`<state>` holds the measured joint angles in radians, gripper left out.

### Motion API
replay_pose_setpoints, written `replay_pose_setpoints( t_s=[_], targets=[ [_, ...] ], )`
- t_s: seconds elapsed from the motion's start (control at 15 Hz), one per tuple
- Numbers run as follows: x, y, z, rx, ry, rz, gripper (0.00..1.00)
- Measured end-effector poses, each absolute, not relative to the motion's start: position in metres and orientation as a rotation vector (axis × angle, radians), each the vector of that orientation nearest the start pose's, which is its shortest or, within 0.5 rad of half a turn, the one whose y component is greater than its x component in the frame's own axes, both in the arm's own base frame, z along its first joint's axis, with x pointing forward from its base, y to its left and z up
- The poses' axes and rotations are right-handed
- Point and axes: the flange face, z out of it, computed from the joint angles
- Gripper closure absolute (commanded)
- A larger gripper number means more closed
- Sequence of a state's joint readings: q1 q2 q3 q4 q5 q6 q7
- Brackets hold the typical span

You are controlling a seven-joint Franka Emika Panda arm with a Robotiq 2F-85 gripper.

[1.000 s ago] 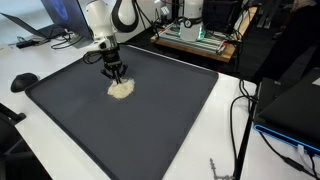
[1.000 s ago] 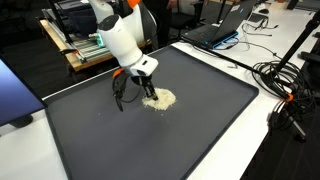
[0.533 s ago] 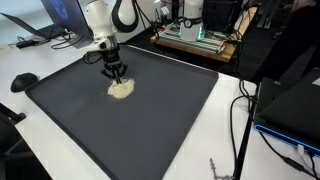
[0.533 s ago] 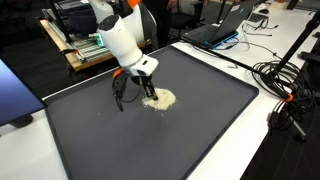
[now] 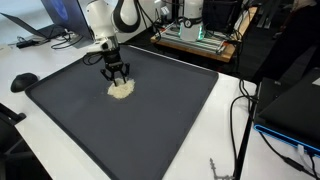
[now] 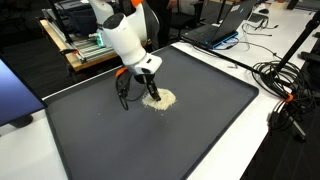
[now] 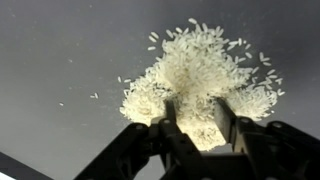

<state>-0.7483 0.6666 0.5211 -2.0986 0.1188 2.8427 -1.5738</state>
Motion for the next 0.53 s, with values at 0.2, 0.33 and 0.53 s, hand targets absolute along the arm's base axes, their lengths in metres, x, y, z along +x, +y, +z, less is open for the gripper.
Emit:
replay_pose_setpoints(
  t_s=[0.2,0.33,0.53],
  targets=[
    [0.575,-0.131,0.157,-2.541,-1.62,-0.509,0.02],
    [0.573,-0.128,0.164,-2.557,-1.646,-0.465,0.0],
    [0.572,-0.118,0.177,-2.576,-1.674,-0.39,0.0]
  ],
)
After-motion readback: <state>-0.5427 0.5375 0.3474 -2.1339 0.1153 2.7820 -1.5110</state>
